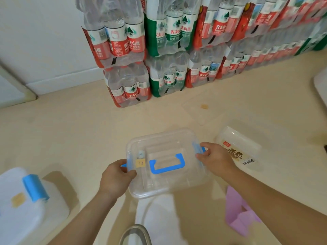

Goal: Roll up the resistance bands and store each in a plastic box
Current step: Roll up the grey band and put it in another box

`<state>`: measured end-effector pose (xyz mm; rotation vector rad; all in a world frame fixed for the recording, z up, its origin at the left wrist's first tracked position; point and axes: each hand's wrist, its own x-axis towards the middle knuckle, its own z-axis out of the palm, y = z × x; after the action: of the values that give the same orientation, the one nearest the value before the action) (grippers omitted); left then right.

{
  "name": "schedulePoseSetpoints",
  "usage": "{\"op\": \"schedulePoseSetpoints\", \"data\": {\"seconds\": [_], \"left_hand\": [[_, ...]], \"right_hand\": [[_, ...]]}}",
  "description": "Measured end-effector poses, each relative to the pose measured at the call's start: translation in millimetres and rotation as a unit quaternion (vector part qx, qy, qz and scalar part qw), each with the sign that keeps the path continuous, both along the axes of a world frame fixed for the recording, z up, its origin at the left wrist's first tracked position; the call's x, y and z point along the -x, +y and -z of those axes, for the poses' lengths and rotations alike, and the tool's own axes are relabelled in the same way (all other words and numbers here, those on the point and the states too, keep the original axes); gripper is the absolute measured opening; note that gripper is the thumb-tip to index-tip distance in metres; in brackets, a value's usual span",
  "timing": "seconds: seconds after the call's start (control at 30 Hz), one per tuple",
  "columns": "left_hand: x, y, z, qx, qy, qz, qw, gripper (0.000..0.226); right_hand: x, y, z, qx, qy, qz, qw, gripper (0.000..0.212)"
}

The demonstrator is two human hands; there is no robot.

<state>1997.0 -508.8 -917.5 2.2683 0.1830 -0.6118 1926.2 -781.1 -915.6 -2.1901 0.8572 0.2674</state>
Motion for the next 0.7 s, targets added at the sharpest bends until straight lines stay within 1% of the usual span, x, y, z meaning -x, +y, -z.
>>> {"op": "schedulePoseSetpoints", "data": {"seconds": [0.07,0.17,0.23,0.3,0.37,0.4,0.43,0.47,0.5,0.57,0.63,0.7], "left_hand": [[0,2,3,0.032,0.024,-0.025,0.999,0.034],[0,6,8,0.078,0.047,-0.067,0.994,0.034],[1,7,10,0.087,0.05,-0.1,0.99,0.039],[1,8,12,0.087,0.075,-0.126,0.985,0.055],[-1,11,15,0.134,0.15,-0.161,0.966,0.071],[-2,13,17,0.164,0.189,-0.175,0.952,0.07],[-3,12,17,0.188,0.208,-0.179,0.943,0.063],[-3,11,17,0.193,0.204,-0.173,0.944,0.052],[-3,8,17,0.183,0.18,-0.165,0.952,0.04],[-2,2,16,0.136,0.116,-0.153,0.972,0.023],[1,-4,12,0.074,0.064,-0.124,0.987,0.015],[5,-10,8,-0.004,0.017,-0.078,0.997,0.009]], "right_hand": [[-1,-5,4,-0.036,-0.001,0.036,0.999,0.041],[-2,-11,14,-0.093,0.004,0.086,0.992,0.034],[-4,-11,14,-0.11,0.006,0.11,0.988,0.036],[-5,-10,12,-0.115,0.01,0.12,0.986,0.048],[-6,-10,8,-0.141,0.036,0.134,0.98,0.067],[-6,-10,6,-0.178,0.058,0.15,0.971,0.07],[-7,-9,3,-0.216,0.078,0.159,0.96,0.066],[-7,-9,0,-0.24,0.091,0.158,0.954,0.055],[-9,-8,-3,-0.239,0.091,0.151,0.955,0.038],[-12,-6,-4,-0.207,0.074,0.137,0.966,0.022],[-14,-2,-1,-0.16,0.054,0.114,0.979,0.018],[-15,0,5,-0.086,0.042,0.074,0.993,0.016]]}}
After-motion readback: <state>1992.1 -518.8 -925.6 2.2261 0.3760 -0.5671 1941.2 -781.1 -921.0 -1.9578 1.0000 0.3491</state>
